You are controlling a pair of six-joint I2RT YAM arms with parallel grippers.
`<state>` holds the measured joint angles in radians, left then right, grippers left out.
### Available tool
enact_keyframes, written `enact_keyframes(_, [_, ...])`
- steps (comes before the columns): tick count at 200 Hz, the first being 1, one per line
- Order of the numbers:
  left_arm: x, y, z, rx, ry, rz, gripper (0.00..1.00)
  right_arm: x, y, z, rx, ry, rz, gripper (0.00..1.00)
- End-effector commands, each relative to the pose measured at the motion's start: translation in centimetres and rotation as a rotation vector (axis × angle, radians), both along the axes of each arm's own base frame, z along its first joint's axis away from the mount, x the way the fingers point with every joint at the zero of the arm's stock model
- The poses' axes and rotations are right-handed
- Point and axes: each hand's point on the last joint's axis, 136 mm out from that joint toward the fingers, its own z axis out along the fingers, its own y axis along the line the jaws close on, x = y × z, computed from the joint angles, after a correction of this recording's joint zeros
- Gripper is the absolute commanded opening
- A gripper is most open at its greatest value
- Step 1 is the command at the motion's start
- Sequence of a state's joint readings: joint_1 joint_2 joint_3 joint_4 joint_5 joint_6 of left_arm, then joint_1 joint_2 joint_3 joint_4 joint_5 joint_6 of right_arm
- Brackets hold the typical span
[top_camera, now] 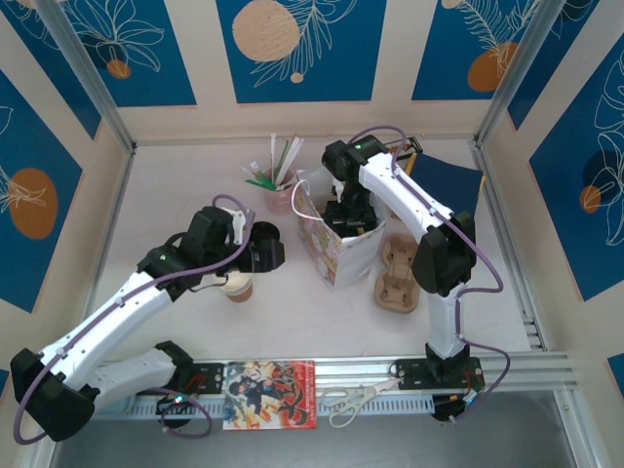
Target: Pack the takeout coffee
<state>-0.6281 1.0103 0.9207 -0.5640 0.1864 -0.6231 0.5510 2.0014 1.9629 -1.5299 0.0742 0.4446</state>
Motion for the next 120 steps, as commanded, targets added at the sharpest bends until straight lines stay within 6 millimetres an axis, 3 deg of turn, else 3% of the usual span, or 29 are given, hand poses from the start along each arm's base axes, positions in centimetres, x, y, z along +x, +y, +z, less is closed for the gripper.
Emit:
enact_keyframes(1, [0.33, 0.09, 0.12, -0.006, -0.001, 0.009, 1.0, -0.45, 0.12, 0.23, 0.024, 0.016, 0.002, 0.64])
enact_keyframes(120, [0.18, -0.12, -0.14, -0.011, 0.012, 0.0, 1.0, -0.75, -0.1, 0.22, 0.022, 0.02, 0.0, 0.64])
